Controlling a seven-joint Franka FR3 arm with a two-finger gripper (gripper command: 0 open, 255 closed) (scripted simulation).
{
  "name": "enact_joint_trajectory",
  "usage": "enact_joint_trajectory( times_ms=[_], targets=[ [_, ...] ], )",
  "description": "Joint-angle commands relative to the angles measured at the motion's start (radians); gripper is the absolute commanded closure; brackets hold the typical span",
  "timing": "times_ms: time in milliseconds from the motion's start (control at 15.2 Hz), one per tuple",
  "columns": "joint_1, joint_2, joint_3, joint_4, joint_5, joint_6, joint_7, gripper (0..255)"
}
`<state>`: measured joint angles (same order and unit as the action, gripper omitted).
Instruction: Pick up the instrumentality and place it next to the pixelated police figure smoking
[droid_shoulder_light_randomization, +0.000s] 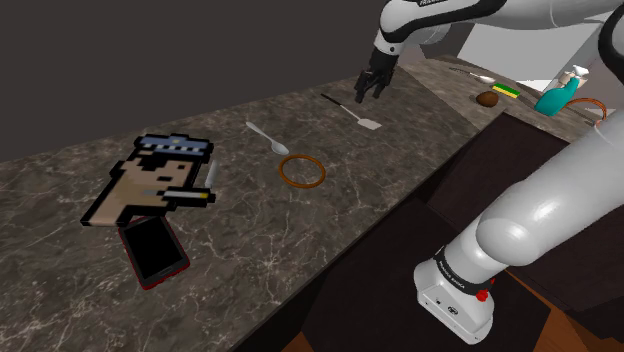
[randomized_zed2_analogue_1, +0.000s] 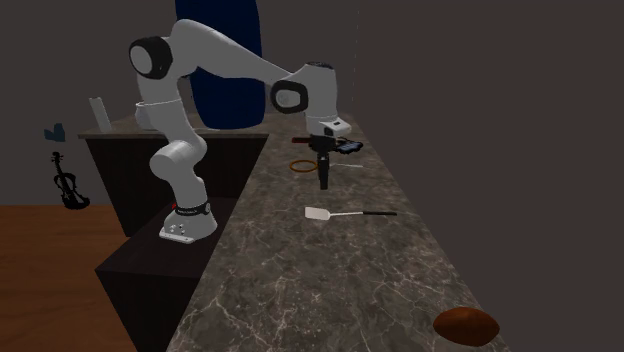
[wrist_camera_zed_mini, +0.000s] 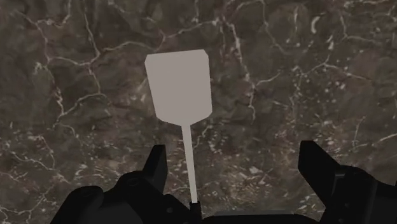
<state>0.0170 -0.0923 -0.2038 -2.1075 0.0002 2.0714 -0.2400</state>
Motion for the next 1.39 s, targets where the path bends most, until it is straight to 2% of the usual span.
enact_joint_trajectory(
  times_ms=[0,396,924,1320],
  targets=[
    [-0.004,0.079,-0.01,0.065,0.019,0.016,-0.035,0],
    [-0.025,0.313,-0.015,0.269,0.08,0.044,-0.117,0],
    [-0.029,0.36,-0.01,0.228,0.095,0.131,-0.127,0],
    [-0.029,0.36,-0.009,0.228,0.095,0.131,-0.127,0]
  ],
)
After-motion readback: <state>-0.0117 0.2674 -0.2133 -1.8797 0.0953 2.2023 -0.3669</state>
